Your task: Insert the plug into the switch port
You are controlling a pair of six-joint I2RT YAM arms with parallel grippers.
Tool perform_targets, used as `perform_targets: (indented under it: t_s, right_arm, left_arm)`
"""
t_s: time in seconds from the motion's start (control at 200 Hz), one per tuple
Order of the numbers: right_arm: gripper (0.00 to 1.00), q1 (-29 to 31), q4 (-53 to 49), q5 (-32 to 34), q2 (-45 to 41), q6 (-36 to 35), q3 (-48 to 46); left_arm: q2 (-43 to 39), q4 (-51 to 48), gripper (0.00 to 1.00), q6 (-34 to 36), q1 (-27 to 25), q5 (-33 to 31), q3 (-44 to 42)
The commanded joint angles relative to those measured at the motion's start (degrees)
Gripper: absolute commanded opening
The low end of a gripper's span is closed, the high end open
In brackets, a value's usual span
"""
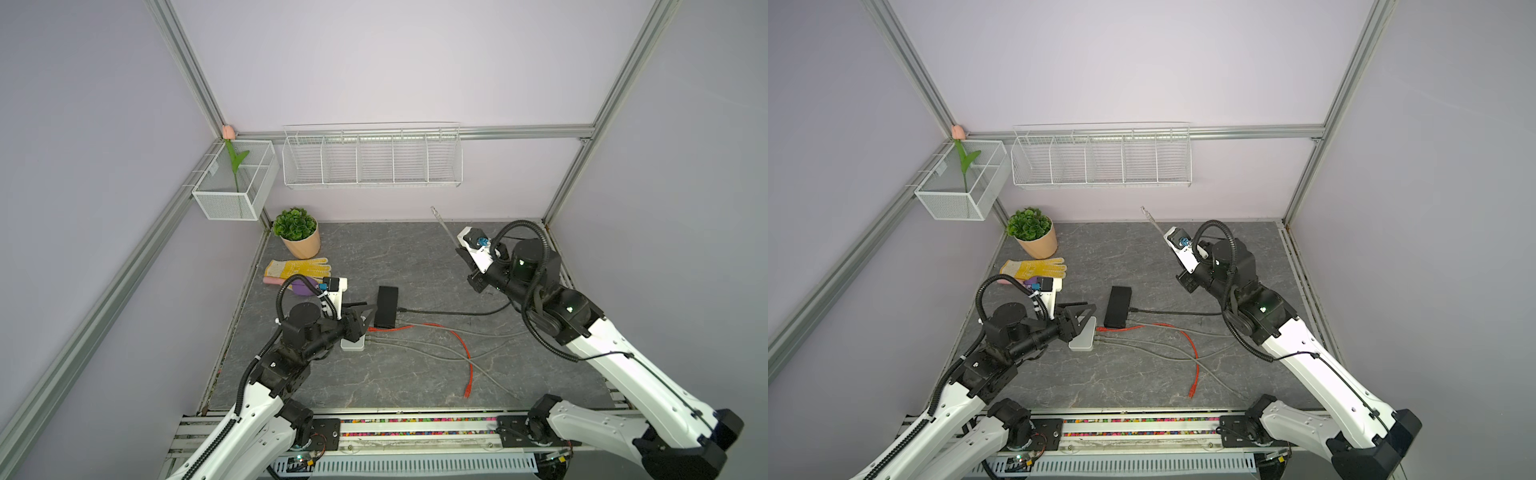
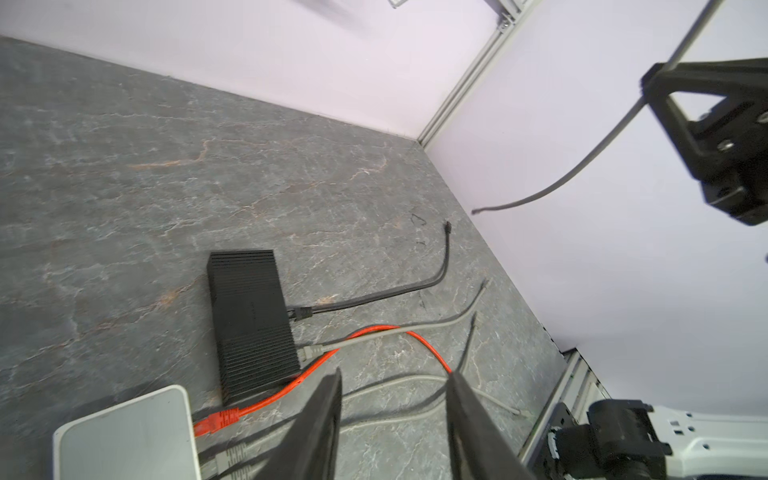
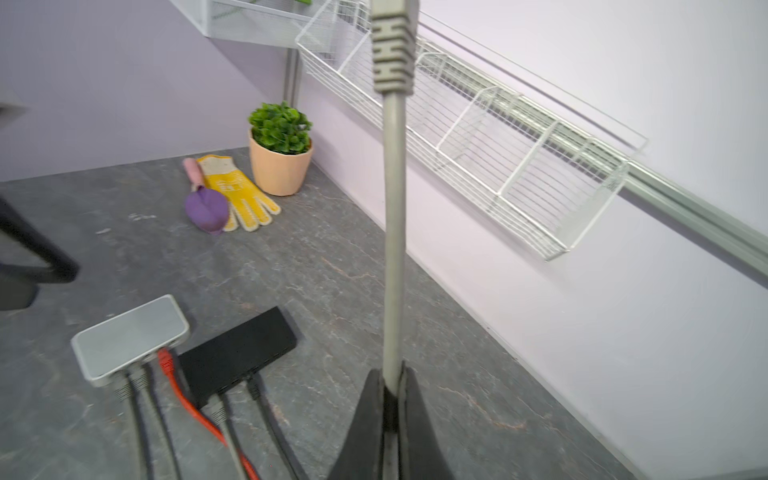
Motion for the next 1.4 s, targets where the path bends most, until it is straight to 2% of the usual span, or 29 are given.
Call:
perform_targets:
  t_s: [0.0,0.17,0.365,0.62,0.925,1.25,1.395]
  right_arm:
    - [0.07,0.27,-1.17,-11.80,-2.24,1.66,-2.96]
    - [0.07,0.33,-6.80,-21.06,-2.25,3.50,-3.66]
    - [0.07,1.35,-9.20,-26.85,-0.21,4.52,-4.95]
    - [0.07,2.80,-17.13,-39.70,9.20,1.77,-2.01]
    - [0.07,3.95,-15.11,-42.11,10.01,1.90,-3.21]
    - [0.07,4.23,-13.04,-41.92,9.30,2.59,-4.78]
    - [0.07,4.30,-13.05,-42.57,9.56,2.36,-4.67]
  left_arm:
    - [-1.78,1.85,0.42,1.21,-1.19,2.92,3.54]
    - [-3.66,7.47,0.46,-0.30,-1.51,7.45,4.31]
    - [-1.85,8.44,0.51,1.38,-1.84,9.93,7.46]
    - [2.82,15.42,0.54,3.47,-1.85,13.36,8.32]
    - [8.32,15.82,0.54,4.50,-1.78,14.30,9.30]
    - [8.19,13.54,0.53,6.26,-1.79,11.82,9.99]
    - [8.01,13.38,0.56,6.27,-1.79,11.06,9.45]
